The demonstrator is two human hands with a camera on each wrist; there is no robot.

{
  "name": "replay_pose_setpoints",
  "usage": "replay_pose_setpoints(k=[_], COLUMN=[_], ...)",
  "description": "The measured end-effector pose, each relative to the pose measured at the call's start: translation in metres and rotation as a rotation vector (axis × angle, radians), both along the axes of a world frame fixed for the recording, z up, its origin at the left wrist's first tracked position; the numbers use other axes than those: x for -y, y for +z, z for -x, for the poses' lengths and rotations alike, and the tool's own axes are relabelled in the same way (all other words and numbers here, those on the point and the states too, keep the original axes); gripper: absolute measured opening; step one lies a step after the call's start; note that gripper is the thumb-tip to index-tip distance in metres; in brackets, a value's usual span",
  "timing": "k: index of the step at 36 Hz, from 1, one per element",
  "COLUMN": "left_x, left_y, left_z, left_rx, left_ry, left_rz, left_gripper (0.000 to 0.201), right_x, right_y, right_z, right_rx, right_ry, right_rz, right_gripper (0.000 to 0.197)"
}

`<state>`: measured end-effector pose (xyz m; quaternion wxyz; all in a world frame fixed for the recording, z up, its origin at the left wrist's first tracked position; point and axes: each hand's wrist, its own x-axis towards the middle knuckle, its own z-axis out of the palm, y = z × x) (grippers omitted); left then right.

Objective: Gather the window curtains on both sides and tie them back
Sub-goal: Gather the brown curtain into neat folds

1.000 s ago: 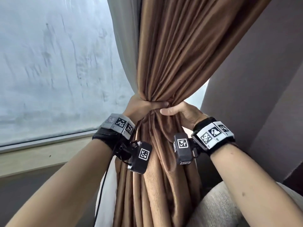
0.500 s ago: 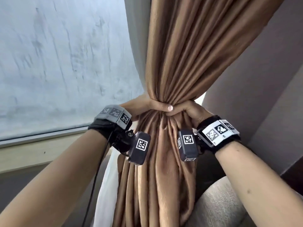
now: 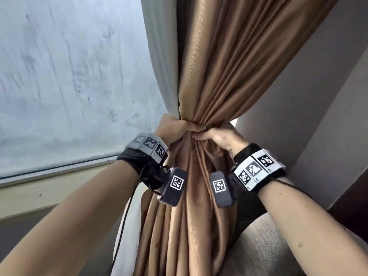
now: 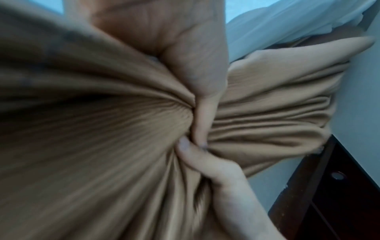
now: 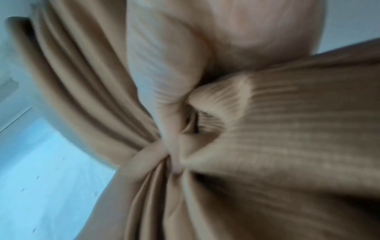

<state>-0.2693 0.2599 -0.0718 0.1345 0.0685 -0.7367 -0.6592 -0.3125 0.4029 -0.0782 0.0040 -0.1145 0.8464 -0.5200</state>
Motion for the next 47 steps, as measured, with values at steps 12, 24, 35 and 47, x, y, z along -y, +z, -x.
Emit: replay_pose_setpoints(k=[12,24,35,47], left_x=[-0.011,-0.002,0.017,0.023], left_y=[-0.007,0.022,0.005,-0.037], left_z=[-0.001,-0.015,-0.012,-0.001], left_rx=[-0.148,0.161,0.147,-0.048], left_ry=[-0.121,-0.565,-0.596,-0.215], left_rz=[0.022,0.293,0.263,0.518], left_gripper=[0.024,0.057,0.039,0.01], right_x=[-0.008,0.031,0.015,0.027], right_y=[0.009,-0.025,-0.028,-0.019], right_z=[-0.025,0.0,0.005,-0.013], right_rx=[0.086,-0.255,-0.2,-0.19], right_ry=[0.539,0.043,-0.242,-0.289], right_rz=[0.174,0.129,0.008,0.015], right_gripper=[0.071,0.078,0.089,0.096])
